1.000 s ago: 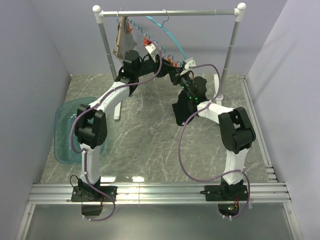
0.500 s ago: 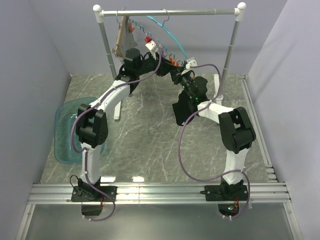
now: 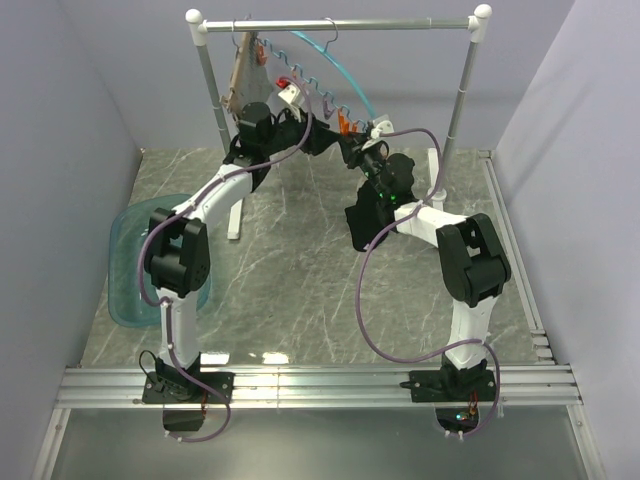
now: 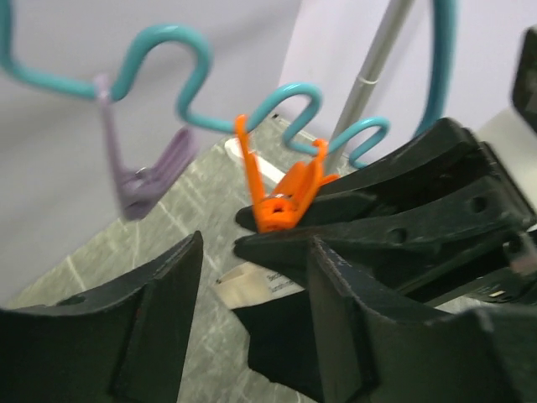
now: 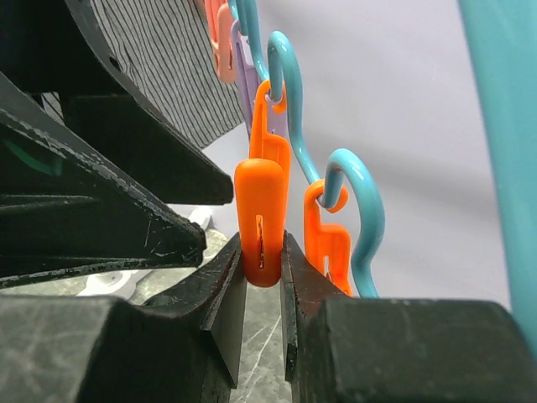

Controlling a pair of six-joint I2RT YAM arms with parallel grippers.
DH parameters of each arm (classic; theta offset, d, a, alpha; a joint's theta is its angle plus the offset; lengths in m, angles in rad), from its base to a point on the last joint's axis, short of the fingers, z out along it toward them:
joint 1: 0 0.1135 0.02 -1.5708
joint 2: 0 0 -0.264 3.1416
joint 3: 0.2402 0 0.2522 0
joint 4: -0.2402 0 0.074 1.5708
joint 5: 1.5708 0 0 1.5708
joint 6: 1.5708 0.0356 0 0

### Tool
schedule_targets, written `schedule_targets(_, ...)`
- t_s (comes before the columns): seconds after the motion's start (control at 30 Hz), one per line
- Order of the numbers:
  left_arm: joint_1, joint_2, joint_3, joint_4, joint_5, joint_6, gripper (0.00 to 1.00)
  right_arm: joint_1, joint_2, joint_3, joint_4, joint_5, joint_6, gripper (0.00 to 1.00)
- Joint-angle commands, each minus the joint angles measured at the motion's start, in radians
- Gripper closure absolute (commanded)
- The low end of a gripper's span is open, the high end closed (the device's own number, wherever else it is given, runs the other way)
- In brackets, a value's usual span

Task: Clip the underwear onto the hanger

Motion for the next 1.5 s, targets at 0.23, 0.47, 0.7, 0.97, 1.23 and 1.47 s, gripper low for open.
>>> schedule_targets(0.23, 0.005, 0.047, 0.075, 0.034, 0.033, -0.040, 0.32, 0.006, -0.004, 0.029, 0.049, -0.026, 0.003, 1.00)
schedule_targets(0.47, 0.003, 0.060, 0.067, 0.106, 0.066, -0.092, 0.30, 0.006, -0.007, 0.028, 0.046, -0.034, 0.003, 1.00)
schedule_targets(0.7, 0.005, 0.074, 0.082, 0.165, 0.083, -0.161, 0.32, 0.006, -0.010, 0.013, 0.044, -0.042, -0.001, 1.00)
schedule_targets(0.97, -0.012, 0.093, 0.128, 0.129, 0.051, -0.155, 0.31, 0.008, -0.018, 0.006, 0.052, -0.043, -0.001, 1.00)
schedule_targets(1.23, -0.028, 0.127, 0.198, 0.068, -0.038, -0.135, 0.32, 0.008, -0.022, 0.005, 0.052, -0.045, -0.001, 1.00)
schedule_targets(1.47, -0.021, 0.107, 0.164, 0.086, -0.059, -0.137, 0.41, 0.008, -0.021, 0.003, 0.052, -0.046, -0.001, 1.00)
